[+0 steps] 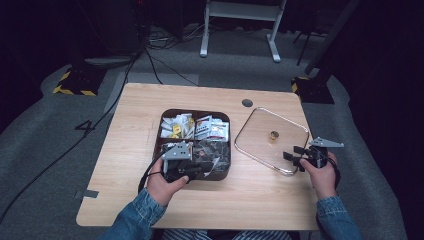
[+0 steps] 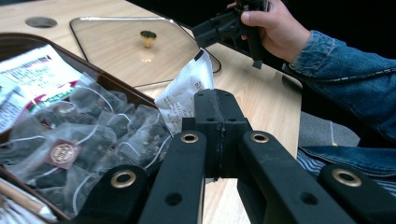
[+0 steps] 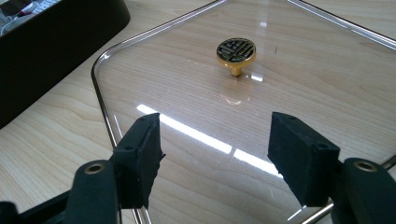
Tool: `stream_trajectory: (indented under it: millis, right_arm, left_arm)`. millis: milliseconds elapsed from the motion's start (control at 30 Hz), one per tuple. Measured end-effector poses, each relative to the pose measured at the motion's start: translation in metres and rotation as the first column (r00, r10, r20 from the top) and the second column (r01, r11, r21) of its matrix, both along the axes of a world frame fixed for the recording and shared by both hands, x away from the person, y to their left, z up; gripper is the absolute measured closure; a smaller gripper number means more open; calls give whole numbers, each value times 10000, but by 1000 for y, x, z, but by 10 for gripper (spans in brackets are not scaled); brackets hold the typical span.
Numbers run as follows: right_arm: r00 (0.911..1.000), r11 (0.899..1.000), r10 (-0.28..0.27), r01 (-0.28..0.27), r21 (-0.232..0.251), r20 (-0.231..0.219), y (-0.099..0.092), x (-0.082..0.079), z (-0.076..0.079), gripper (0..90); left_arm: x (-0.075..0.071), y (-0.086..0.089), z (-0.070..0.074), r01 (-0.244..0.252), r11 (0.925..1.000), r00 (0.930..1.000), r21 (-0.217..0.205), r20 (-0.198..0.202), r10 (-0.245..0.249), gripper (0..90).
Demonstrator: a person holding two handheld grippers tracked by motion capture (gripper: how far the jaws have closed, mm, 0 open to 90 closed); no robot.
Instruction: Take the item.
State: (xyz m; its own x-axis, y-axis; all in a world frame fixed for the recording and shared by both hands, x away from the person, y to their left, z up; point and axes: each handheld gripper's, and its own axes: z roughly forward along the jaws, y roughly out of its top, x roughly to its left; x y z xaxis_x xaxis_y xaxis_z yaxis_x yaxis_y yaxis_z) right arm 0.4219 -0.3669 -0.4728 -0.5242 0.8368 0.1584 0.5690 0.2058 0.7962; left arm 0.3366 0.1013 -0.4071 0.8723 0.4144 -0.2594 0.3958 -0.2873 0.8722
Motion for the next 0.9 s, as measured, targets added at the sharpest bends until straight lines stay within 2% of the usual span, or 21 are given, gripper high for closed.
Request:
stream_trajectory:
  millis: [400,500,700,800,900]
  right_arm:
    - [10000,10000,43,-43,-43,-39,1,0,-1,351]
    - [10000,10000,73,-73,-45,-45,1,0,-2,349]
    - [10000,10000,2,-2,-12,-10,0,0,-1,348]
    - [10000,10000,6,-6,-18,-26,0,0,-2,348]
    - [10000,10000,15,-15,-38,-94,0,0,-3,348]
  left_arm:
    - [-5,-22,-21,671,9971,9971,349,-373,-657,895]
    - [-6,-29,-27,1078,9926,9930,555,-539,-1048,894]
    - [-8,-41,-40,1463,9842,9871,998,-802,-1386,894]
    - [-8,-44,-43,1574,9820,9850,1046,-878,-1485,894]
    - [-9,-53,-52,1856,9728,9792,1384,-1087,-1714,894]
